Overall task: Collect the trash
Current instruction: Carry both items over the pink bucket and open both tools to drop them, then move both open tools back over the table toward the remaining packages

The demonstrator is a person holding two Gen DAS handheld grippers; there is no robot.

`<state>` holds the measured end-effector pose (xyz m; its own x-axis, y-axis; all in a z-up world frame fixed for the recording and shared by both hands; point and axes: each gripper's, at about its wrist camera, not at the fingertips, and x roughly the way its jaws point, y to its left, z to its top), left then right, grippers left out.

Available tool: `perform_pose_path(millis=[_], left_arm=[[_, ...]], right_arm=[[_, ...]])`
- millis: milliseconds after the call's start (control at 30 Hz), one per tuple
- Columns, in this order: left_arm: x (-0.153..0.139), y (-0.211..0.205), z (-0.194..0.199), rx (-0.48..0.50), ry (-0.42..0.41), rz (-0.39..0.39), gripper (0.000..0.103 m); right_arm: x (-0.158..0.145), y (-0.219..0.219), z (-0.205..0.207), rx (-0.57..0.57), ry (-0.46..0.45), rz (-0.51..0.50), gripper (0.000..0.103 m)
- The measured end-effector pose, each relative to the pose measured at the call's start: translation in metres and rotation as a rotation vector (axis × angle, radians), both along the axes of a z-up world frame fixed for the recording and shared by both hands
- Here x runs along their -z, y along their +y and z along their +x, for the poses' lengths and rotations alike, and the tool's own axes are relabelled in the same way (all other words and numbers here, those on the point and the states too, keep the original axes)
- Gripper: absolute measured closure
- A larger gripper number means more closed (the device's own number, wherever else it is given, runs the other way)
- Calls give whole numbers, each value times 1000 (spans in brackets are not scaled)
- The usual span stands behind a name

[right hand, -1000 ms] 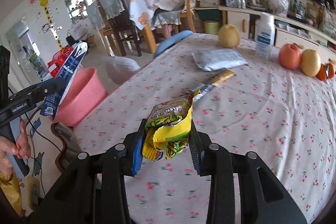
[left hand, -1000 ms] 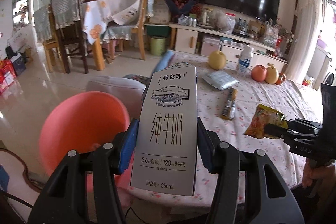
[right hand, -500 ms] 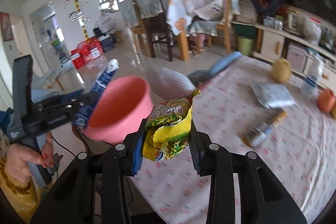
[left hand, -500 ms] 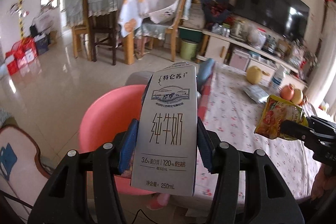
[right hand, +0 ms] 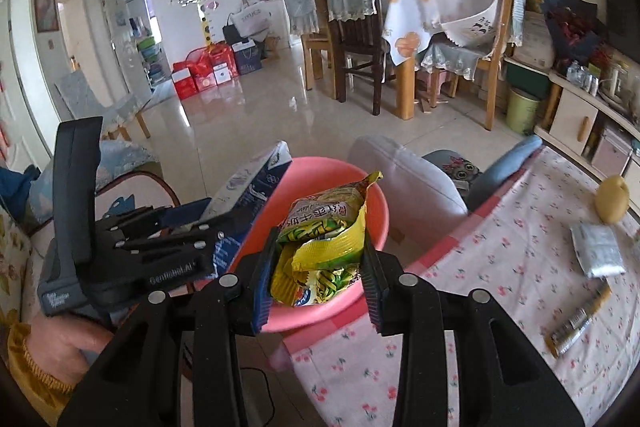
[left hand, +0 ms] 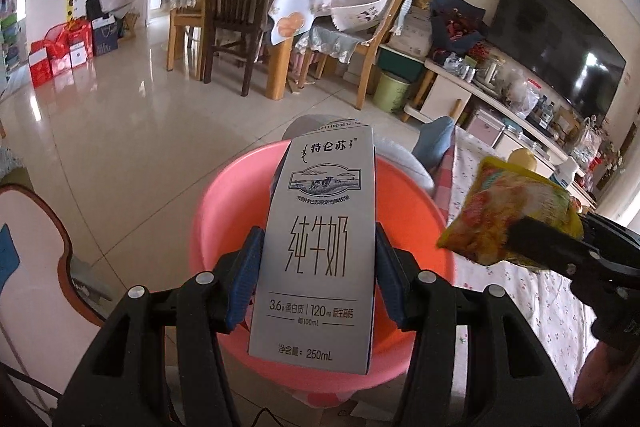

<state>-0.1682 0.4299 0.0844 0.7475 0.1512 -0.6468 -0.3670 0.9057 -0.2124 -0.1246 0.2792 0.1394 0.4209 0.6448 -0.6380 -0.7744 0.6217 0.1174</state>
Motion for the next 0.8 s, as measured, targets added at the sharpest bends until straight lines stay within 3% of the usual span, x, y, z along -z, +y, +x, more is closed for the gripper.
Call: perform_pose_path(millis=[33, 67, 200, 300, 433, 800], left_arm=[[4, 2, 3, -14, 16, -1, 44], [6, 2, 5, -20, 27, -3, 42], [11, -1, 5, -33, 45, 19, 27], [11, -2, 4, -36, 50, 26, 26], [7, -9, 0, -35, 48, 31, 18], [-16, -52, -2, 28, 18, 84, 14]], right_arm=[[5, 7, 5, 9, 4, -15, 38], [7, 6, 8, 25, 4, -16, 32], [13, -11, 16, 101, 36, 37, 21], [15, -36, 13, 159, 20, 51, 15], [19, -62, 12, 223, 5, 43, 13], [27, -123, 0, 309, 20, 27, 13]])
